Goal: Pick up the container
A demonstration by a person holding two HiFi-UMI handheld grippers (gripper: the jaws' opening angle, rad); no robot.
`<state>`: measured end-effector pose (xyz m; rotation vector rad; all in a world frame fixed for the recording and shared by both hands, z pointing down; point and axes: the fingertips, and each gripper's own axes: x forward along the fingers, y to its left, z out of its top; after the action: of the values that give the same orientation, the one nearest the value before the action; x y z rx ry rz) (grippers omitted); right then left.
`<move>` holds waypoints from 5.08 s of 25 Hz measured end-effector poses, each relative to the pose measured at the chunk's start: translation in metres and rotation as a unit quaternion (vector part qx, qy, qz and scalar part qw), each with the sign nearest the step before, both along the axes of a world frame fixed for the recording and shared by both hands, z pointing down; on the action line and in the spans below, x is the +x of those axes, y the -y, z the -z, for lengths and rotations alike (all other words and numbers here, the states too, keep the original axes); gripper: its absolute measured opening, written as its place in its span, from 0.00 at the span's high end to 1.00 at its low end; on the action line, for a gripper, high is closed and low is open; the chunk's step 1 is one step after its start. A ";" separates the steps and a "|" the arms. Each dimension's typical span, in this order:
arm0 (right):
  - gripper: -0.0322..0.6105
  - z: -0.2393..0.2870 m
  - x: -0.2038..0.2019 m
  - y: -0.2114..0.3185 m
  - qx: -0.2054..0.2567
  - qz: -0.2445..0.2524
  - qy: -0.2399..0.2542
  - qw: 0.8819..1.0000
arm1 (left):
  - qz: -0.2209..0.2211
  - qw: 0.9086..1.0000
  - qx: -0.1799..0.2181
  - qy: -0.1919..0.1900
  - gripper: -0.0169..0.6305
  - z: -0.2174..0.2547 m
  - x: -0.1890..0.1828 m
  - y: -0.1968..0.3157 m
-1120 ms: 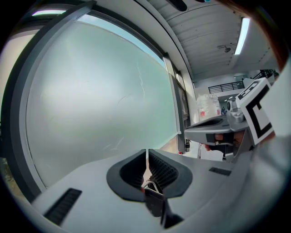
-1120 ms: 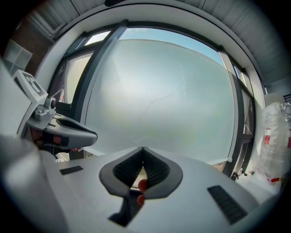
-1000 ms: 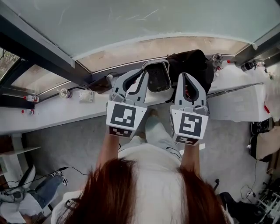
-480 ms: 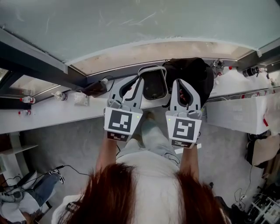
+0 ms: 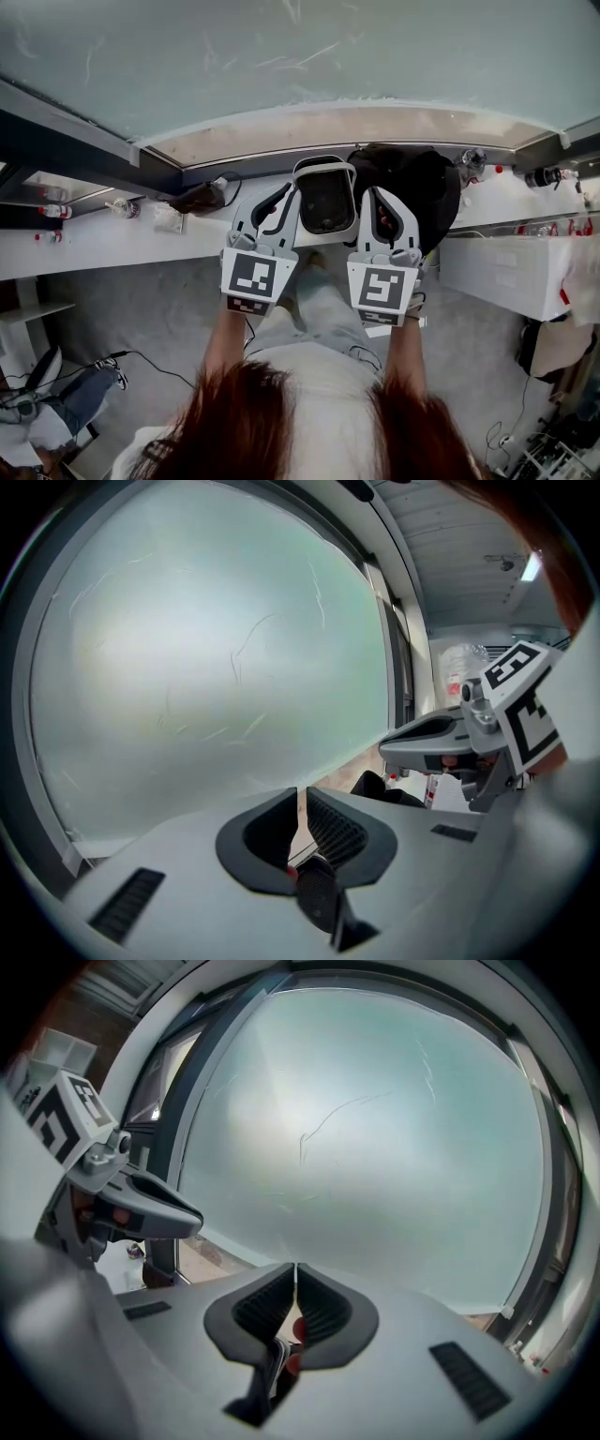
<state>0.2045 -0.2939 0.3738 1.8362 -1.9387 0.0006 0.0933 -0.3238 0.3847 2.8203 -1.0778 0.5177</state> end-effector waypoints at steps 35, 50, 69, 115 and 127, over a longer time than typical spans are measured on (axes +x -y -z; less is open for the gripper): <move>0.91 -0.148 0.027 0.072 -0.133 0.089 -0.065 0.985 | 0.019 0.995 -0.069 0.070 0.84 -0.149 0.030 0.052; 0.91 -0.201 0.037 0.085 -0.167 0.107 -0.103 0.975 | 0.029 0.990 -0.093 0.106 0.79 -0.209 0.030 0.063; 0.80 -0.263 0.038 0.096 -0.206 0.129 -0.142 0.960 | 0.046 0.983 -0.092 0.150 0.78 -0.266 0.021 0.078; 0.83 -0.310 0.049 0.110 -0.220 0.099 -0.135 0.961 | 0.067 0.980 -0.052 0.181 0.88 -0.301 0.027 0.098; 0.83 -0.305 0.047 0.096 -0.214 0.107 -0.151 0.959 | 0.052 0.977 -0.052 0.199 0.88 -0.299 0.026 0.083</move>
<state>0.2515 -0.3896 0.6792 1.2625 -1.7451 0.0623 0.1197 -0.4069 0.6832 2.6136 -1.2072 1.1280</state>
